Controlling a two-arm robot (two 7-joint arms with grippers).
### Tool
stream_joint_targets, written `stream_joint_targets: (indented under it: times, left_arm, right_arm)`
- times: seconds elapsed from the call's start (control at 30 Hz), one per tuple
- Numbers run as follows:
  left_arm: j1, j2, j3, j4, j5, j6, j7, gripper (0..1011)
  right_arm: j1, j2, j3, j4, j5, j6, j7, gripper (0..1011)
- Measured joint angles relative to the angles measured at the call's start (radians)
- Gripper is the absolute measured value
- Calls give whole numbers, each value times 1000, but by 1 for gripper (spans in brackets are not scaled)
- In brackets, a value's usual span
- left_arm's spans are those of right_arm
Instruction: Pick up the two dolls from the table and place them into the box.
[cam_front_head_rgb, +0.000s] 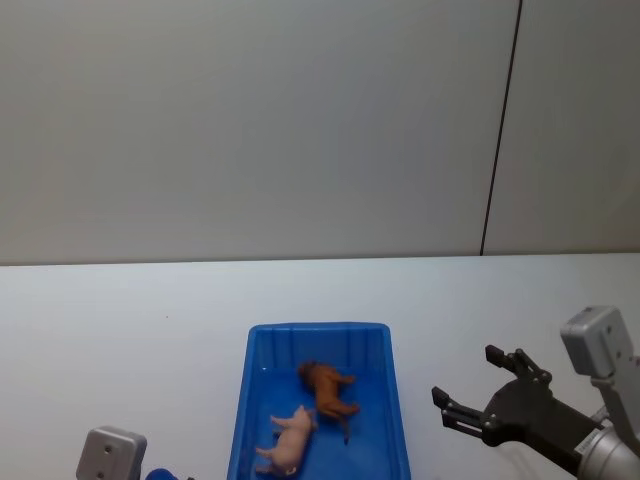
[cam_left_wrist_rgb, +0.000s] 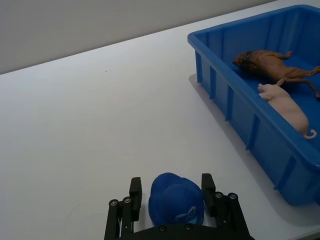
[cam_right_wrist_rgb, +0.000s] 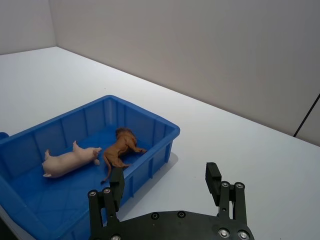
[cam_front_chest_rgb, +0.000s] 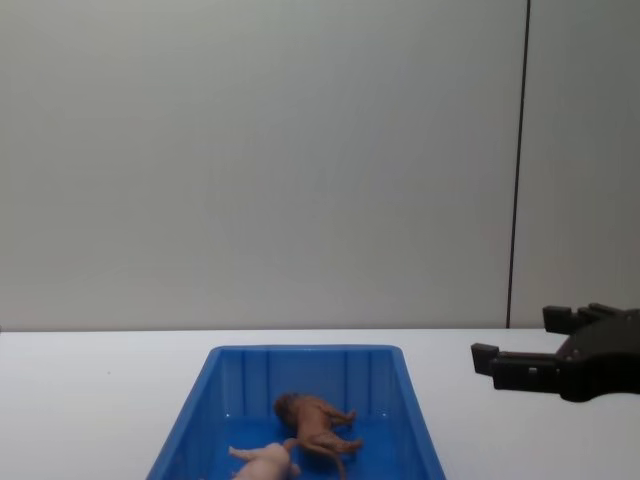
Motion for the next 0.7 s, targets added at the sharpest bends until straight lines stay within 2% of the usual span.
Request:
stream_joint_targets:
  times: [0.23, 0.57, 0.7]
  left_arm:
    - [-8, -5, -8, 8, 4, 10, -18, 566]
    - [-34, -10, -23, -10, 44, 10, -39, 490]
    - [-62, -22, -30, -21, 78, 3, -59, 472]
  right_arm:
    - [0, 0, 0, 0, 0, 0, 0, 1001]
    - [0, 0, 0, 0, 0, 0, 0, 1001]
    - [0, 0, 0, 0, 0, 0, 0, 1001]
